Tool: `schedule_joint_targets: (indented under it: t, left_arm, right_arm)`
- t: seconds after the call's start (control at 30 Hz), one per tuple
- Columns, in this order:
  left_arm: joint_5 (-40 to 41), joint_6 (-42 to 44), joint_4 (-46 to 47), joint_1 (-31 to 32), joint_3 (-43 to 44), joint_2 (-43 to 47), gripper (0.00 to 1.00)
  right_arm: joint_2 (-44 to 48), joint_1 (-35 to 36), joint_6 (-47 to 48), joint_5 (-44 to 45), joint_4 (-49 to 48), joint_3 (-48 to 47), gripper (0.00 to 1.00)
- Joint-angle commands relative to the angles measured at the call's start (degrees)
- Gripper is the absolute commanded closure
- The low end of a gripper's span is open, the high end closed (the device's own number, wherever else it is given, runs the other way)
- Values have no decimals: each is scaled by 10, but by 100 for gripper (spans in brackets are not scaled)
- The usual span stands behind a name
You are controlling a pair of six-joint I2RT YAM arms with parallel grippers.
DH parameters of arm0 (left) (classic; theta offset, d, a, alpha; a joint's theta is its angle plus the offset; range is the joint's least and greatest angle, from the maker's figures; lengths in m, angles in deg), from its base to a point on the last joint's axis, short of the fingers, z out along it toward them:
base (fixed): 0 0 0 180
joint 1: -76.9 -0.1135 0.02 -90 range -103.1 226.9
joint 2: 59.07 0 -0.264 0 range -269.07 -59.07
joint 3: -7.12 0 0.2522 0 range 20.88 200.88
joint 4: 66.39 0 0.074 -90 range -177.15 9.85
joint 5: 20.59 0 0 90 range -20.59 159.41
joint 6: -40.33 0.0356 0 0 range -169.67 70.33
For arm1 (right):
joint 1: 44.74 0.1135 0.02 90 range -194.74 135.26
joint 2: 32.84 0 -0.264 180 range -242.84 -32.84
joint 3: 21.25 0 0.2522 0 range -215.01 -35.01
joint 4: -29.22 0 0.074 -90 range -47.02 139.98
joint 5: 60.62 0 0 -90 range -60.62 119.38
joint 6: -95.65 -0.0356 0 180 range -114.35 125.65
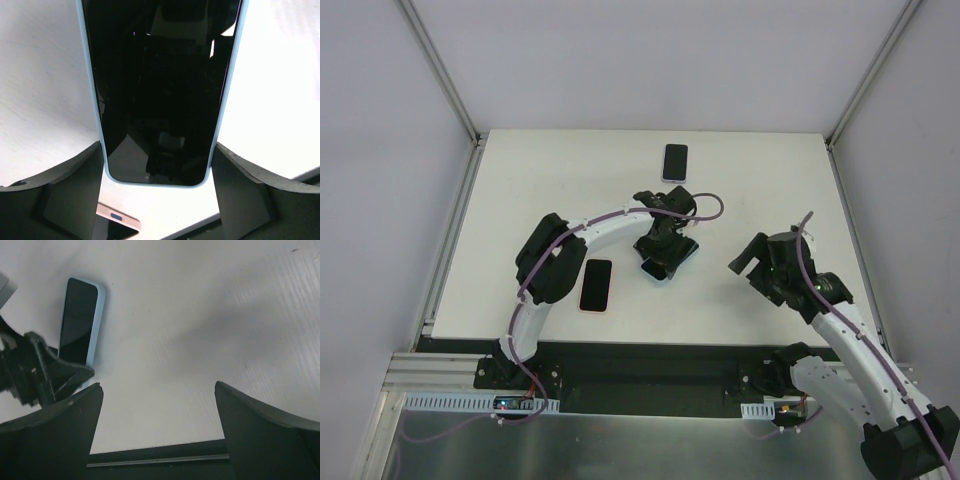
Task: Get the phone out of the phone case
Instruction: Pick up the phone at the center of the board, then adjust the phone.
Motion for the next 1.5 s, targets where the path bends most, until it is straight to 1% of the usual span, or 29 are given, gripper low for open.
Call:
schedule_joint_targets:
  t: [0.0, 0.03, 0.13, 0.27, 0.3, 0.4, 0.43, 0.6, 0.7, 0.73, 0.8, 0.83, 0.9, 0.93, 1.0, 1.03, 1.1, 1.17, 1.2, 1.27, 1.3, 1.43, 1.47]
  left_arm:
    - [-70, -30, 12, 1, -9, 62, 52]
    - [-77, -32, 15, 0, -13, 69, 52]
    - [-99, -40, 29, 0, -31, 83, 52]
    - [-113, -48, 39, 0, -40, 90, 52]
    - [-116, -49, 40, 0, -40, 91, 52]
    - [-125, -53, 43, 0, -40, 93, 51]
    - [-128, -54, 44, 0, -40, 95, 51]
    - [-148, -55, 49, 0, -42, 103, 51]
    - [-159, -59, 52, -1, -42, 107, 51]
    - [-165, -61, 53, -2, -43, 110, 51]
    - [-169, -62, 55, -3, -47, 118, 51]
    - [-172, -63, 57, -3, -49, 120, 51]
    - [-179, -64, 59, -7, -56, 128, 51]
    - [-181, -66, 64, -7, -59, 131, 51]
    - [-191, -68, 67, -12, -67, 136, 51]
    - [-193, -69, 69, -12, -69, 137, 51]
    - [-197, -71, 73, -12, -74, 140, 50]
    - [-200, -76, 75, -14, -79, 144, 50]
    - [-202, -77, 75, -13, -80, 150, 50]
    - [-205, -81, 75, -14, -84, 160, 47]
    - [-204, -84, 74, -14, -86, 173, 46]
    - [-194, -91, 74, -17, -104, 218, 30]
    - [-195, -94, 74, -25, -113, 227, 23]
  right_arm:
    - [0, -91, -85, -178, -164, 66, 4]
    - [-15, -108, -92, -193, -178, 71, 4]
    - [-43, -113, -98, -216, -206, 70, 3]
    - [-91, -115, -139, -262, -256, 79, 2]
    - [-102, -117, -168, -273, -294, 97, 1]
    - [-146, -116, -202, -299, -352, 108, 1]
    - [-164, -114, -203, -303, -358, 108, 3]
    - [-215, -103, -203, -328, -393, 91, 6]
    - [-260, -86, -221, -341, -412, 86, 13]
    - [-281, -79, -232, -343, -433, 86, 18]
    - [-298, -70, -241, -344, -459, 84, 21]
    - [-312, -62, -245, -345, -467, 83, 26]
    - [-325, -55, -258, -351, -491, 80, 31]
    - [-337, -48, -261, -353, -495, 78, 36]
    - [-349, -41, -268, -354, -509, 69, 41]
    - [-356, -34, -270, -354, -513, 65, 47]
    - [-362, -30, -270, -352, -515, 56, 55]
    - [-362, -27, -268, -350, -515, 52, 66]
    - [-361, -27, -264, -349, -510, 48, 75]
    - [-357, -27, -256, -341, -481, 42, 87]
    - [-352, -27, -251, -339, -473, 39, 99]
    - [-338, -27, -215, -335, -449, 28, 99]
    - [-335, -27, -207, -335, -442, 26, 99]
